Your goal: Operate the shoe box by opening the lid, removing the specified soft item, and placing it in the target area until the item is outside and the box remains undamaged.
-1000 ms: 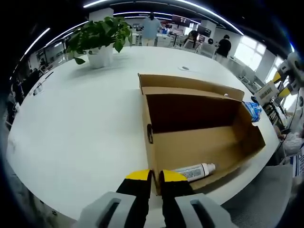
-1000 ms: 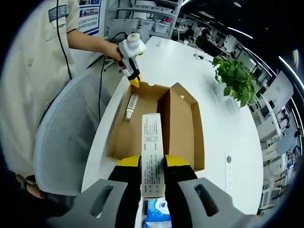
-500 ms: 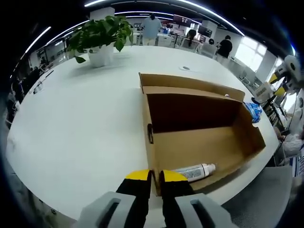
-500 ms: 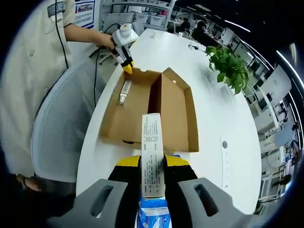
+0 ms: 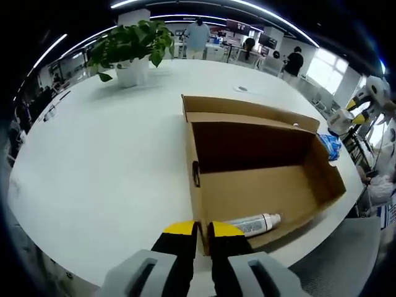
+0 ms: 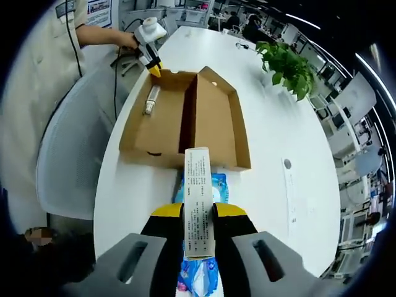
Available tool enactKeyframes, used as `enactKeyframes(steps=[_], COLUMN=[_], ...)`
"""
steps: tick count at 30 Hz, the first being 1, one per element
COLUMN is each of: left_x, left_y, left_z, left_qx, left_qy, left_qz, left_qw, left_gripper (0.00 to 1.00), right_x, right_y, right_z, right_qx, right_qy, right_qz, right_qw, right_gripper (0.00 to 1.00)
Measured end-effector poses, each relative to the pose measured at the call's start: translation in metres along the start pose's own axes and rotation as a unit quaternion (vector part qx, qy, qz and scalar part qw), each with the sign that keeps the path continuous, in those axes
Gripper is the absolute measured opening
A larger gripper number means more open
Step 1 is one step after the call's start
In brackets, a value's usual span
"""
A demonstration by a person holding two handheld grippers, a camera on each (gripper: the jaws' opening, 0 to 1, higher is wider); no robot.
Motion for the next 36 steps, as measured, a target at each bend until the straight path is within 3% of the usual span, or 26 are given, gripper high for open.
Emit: enactKeyframes(steps=[36], left_x=[-0.002], left_y=[-0.001], left_z=[0.000], left_qx=[0.018], left_qy=[-0.022], left_qz=[0.014], left_qw=[0.9995], left_gripper=[0.06], right_x=[-0.062], right_y=[0.114], right_z=[-0.029], right_qx=[0.098], right_qy=[-0.002], right_qz=[-0.017], right_qw=[0.9950], right_gripper=[0.15])
Point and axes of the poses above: the point that each gripper's makers call its tool centre point, and the gripper's own axes: z roughly backward along the fingers, x roughly to its left, y roughly out of its underside, the point moved 5 cm from there along z, roughly backward along the fingers, and after that the axes turned 5 degrees about y, right-handed, at the moved point
